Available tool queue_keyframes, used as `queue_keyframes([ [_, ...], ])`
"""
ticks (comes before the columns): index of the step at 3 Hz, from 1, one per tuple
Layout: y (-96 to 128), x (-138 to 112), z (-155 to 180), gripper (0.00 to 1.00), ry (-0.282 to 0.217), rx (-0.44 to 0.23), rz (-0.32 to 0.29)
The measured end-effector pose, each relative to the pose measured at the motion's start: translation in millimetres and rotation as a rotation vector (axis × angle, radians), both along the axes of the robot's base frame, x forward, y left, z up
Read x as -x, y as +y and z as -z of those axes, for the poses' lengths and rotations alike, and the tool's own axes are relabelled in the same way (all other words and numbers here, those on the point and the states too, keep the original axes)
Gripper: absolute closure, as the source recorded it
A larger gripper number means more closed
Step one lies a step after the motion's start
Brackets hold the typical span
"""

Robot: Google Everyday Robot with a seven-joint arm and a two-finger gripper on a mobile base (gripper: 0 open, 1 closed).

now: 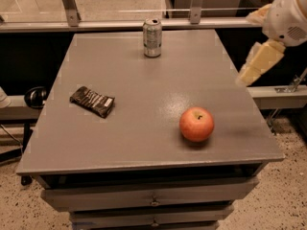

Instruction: Move 7up can near apple

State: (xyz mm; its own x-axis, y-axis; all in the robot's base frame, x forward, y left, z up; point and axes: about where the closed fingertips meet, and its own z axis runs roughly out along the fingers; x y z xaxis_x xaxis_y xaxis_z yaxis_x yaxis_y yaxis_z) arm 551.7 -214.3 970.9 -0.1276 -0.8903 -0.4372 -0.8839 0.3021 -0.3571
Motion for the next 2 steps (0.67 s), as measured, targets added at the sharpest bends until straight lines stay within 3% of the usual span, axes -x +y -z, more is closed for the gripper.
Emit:
queue_keyframes([
  [1,13.0,-79.2,0.1,0.00,-0.133,-0.152,-0.012],
  [2,26.0,-141.1,9.7,0.00,-0.203,-0.288,-0.001],
])
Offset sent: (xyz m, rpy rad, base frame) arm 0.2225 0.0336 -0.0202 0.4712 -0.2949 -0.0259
